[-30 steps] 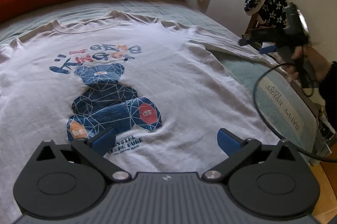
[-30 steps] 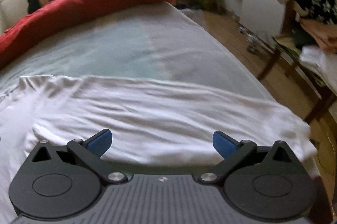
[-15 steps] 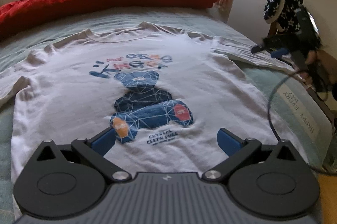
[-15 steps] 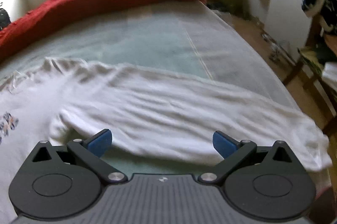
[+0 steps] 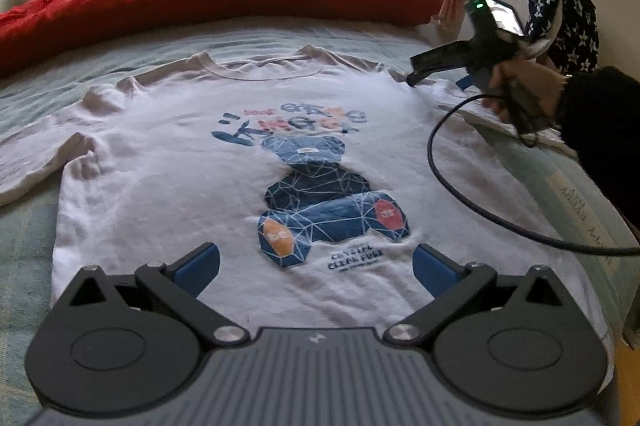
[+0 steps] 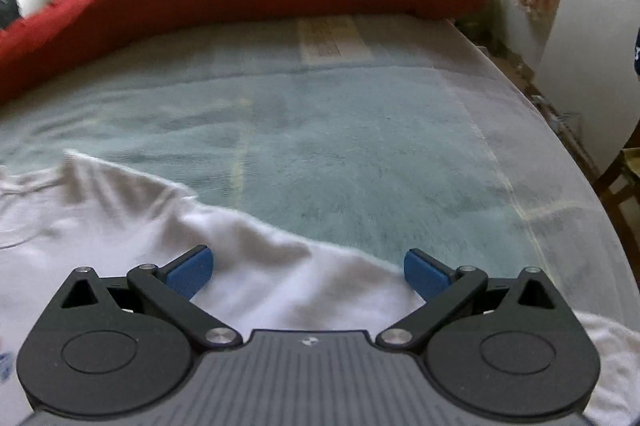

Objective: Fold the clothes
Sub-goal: 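Bring the open right gripper back over the shirt body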

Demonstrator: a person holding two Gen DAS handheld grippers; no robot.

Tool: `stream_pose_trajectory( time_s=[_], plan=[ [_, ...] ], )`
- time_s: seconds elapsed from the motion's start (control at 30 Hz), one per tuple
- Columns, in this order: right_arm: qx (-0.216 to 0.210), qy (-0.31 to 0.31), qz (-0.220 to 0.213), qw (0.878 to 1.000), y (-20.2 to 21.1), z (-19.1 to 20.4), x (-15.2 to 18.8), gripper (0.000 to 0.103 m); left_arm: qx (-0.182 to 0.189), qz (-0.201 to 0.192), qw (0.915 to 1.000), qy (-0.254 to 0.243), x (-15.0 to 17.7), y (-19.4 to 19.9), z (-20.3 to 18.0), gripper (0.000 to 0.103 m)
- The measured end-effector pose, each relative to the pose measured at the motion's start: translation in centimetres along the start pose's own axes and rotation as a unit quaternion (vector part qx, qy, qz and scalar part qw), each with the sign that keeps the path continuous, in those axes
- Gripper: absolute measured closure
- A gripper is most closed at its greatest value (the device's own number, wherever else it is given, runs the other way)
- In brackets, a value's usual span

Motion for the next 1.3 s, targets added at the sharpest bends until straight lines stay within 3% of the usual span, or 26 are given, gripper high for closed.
stream_pose_trajectory(
  time_s=[0.13,0.43,0.5,0.6,0.67,0.8,1.0,1.13,1.3],
  plan=[
    [0.01,-0.031,-0.014,0.999,-0.8,-1.2,-1.7,0.0,-0.001,0.001,1.0,0.002,0.0,-0.2,0.3,0.001],
    [-0.087,0.048,0.0,0.995,5.7,3.9,0.9,0.0,-0.005,-0.006,1.0,0.003,0.5,0.7,0.8,0.001],
    [-0.124,0.085,0.013,0.989,7.3,6.1,2.7,0.0,-0.004,-0.004,1.0,0.003,0.9,1.1,0.8,0.001],
    [-0.211,0.134,0.034,0.968,9.7,9.4,6.1,0.0,-0.005,-0.001,1.0,0.002,1.5,1.7,0.9,0.001],
    [-0.241,0.153,0.045,0.957,10.3,10.9,8.0,0.0,-0.005,0.003,1.0,0.002,1.9,2.0,1.0,0.001],
    [-0.218,0.151,0.066,0.962,9.1,10.5,11.1,0.0,-0.009,0.02,0.9997,0.009,3.6,2.3,1.7,0.001],
    [-0.215,0.073,0.064,0.972,10.0,7.0,12.8,0.0,-0.018,0.044,0.9988,0.012,6.4,3.0,2.1,0.001],
    [-0.276,0.097,0.05,0.955,13.4,9.2,14.3,0.0,-0.018,0.046,0.9987,0.013,7.6,3.6,1.7,0.001],
    [-0.285,0.11,0.074,0.949,12.7,11.9,16.4,0.0,-0.013,0.055,0.9983,0.012,8.8,4.1,1.6,0.001]
  ],
)
Point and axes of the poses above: each gripper's, at about its wrist camera, not at the fingertips, and y roughly against the way its jaws point, z to its left, x to its underside, the point moved 8 cm from there along -y, roughly the way its jaws point, and after that the axes turned 12 degrees about z, right-handed, at the moved point
